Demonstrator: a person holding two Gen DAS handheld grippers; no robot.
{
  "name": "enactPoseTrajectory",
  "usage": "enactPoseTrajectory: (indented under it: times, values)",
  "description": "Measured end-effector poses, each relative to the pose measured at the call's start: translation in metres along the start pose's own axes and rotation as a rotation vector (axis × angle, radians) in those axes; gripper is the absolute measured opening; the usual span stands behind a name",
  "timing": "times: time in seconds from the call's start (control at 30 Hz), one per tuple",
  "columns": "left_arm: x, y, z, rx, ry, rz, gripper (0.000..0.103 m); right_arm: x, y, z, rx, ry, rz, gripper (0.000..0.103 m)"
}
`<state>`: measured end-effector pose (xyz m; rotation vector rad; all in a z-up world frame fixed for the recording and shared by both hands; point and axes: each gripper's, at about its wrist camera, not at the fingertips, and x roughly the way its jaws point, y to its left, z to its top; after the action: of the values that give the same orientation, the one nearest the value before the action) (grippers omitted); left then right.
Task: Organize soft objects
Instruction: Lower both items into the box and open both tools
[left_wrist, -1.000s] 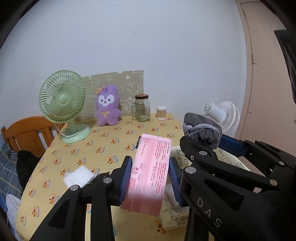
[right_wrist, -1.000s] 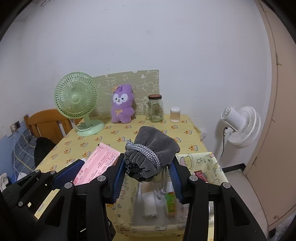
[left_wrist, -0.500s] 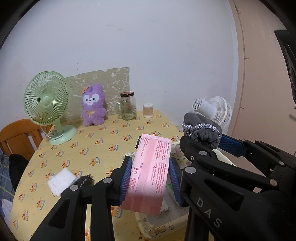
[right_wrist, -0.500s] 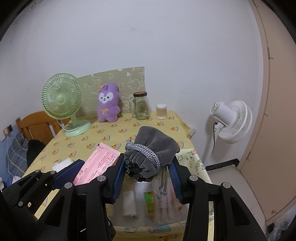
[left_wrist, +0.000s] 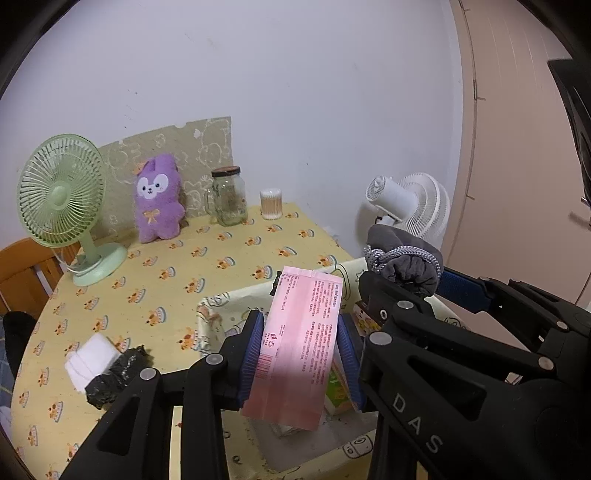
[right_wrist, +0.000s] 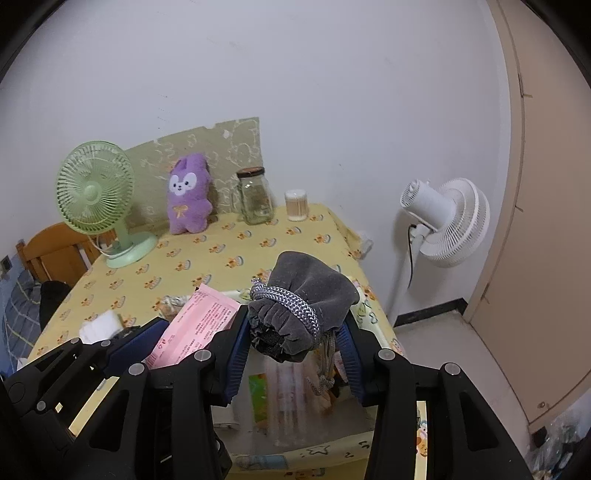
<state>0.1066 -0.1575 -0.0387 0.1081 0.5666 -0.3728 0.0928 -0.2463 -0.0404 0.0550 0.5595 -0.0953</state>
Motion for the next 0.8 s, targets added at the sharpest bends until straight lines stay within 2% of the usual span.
enactPoseTrajectory:
  times: [0.27, 0.3, 0.4, 0.73, 0.8]
  values:
    - [0.013, -0.005, -0.004, 0.015, 0.033, -0.02, 0.043, 0.01, -0.007, -0.009, 0.03, 0.018, -0.012, 0.048]
    - [0.014, -0.005, -0.005, 0.019, 0.034, -0.014, 0.045, 0.011, -0.008, -0.01, 0.032, 0.019, -0.011, 0.048]
    - [0.016, -0.006, -0.006, 0.032, 0.045, -0.005, 0.064, 0.015, -0.008, -0.012, 0.04, 0.03, -0.004, 0.048]
    - [0.023, 0.004, -0.01, 0.025, 0.08, 0.019, 0.079, 0.029, -0.001, -0.017, 0.044, 0.063, 0.043, 0.049]
    - [0.024, 0.007, -0.011, 0.022, 0.085, 0.019, 0.079, 0.033, 0.002, -0.018, 0.049, 0.073, 0.06, 0.051]
